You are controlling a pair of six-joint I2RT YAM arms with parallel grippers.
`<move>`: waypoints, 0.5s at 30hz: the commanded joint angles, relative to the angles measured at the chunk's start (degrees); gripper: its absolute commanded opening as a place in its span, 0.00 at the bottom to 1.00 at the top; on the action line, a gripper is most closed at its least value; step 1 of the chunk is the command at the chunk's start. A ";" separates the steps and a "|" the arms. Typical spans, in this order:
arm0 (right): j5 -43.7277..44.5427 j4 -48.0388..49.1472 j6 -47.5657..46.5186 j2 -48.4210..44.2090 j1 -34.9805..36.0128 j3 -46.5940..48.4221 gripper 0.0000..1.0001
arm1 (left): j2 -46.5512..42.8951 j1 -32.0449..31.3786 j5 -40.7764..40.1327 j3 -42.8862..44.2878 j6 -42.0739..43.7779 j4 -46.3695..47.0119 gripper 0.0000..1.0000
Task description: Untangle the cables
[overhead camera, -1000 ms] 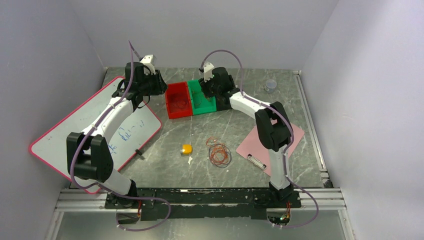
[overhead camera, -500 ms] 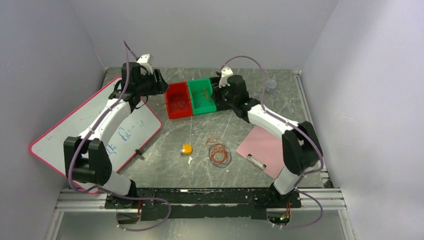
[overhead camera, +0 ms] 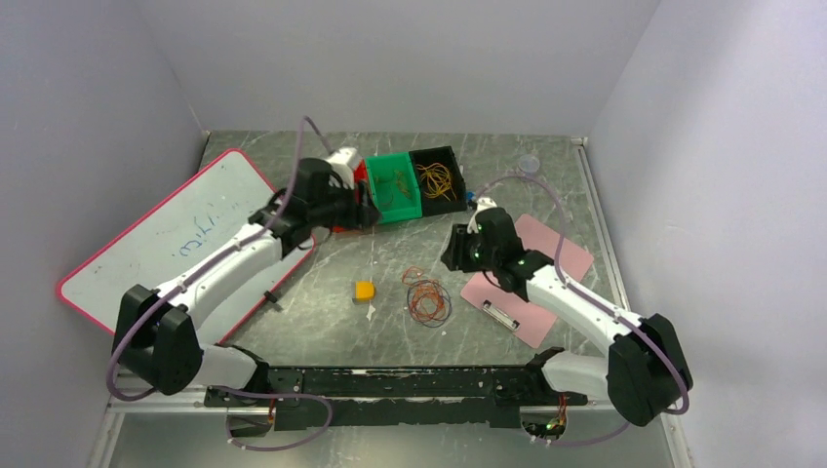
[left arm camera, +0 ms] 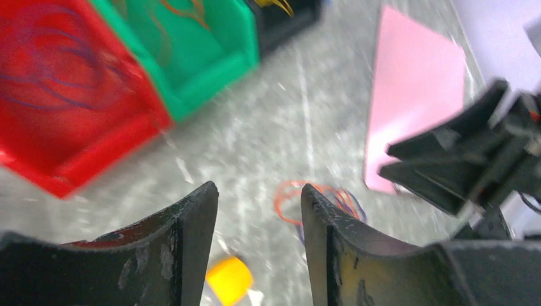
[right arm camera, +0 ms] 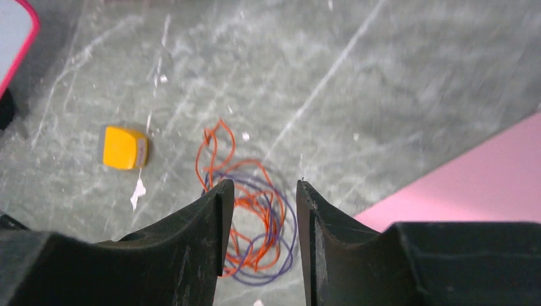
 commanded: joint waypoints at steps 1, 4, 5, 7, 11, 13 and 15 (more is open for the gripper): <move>-2.97 -1.85 9.45 -3.29 0.90 -5.29 0.45 | -0.76 -7.79 -4.05 -4.57 -6.88 1.83 0.56; -3.74 -0.67 12.34 -3.35 2.33 -7.08 0.45 | 0.28 -11.51 -4.88 -6.13 -9.72 4.43 0.55; -3.37 -0.14 13.27 -3.08 3.14 -7.29 0.45 | 0.84 -12.66 -5.26 -6.20 -10.10 5.03 0.54; -2.08 1.22 15.10 -2.79 4.85 -7.55 0.45 | 2.39 -14.61 -6.30 -6.32 -10.59 6.12 0.54; -0.31 4.62 18.24 -1.73 6.69 -7.96 0.45 | 5.10 -16.96 -6.95 -7.63 -10.94 8.83 0.52; 0.62 5.76 19.72 -0.98 7.01 -8.04 0.45 | 5.59 -17.78 -6.67 -9.03 -11.36 10.55 0.52; 1.06 6.71 21.17 -0.14 7.05 -8.38 0.45 | 5.72 -18.62 -6.79 -10.43 -11.72 11.72 0.52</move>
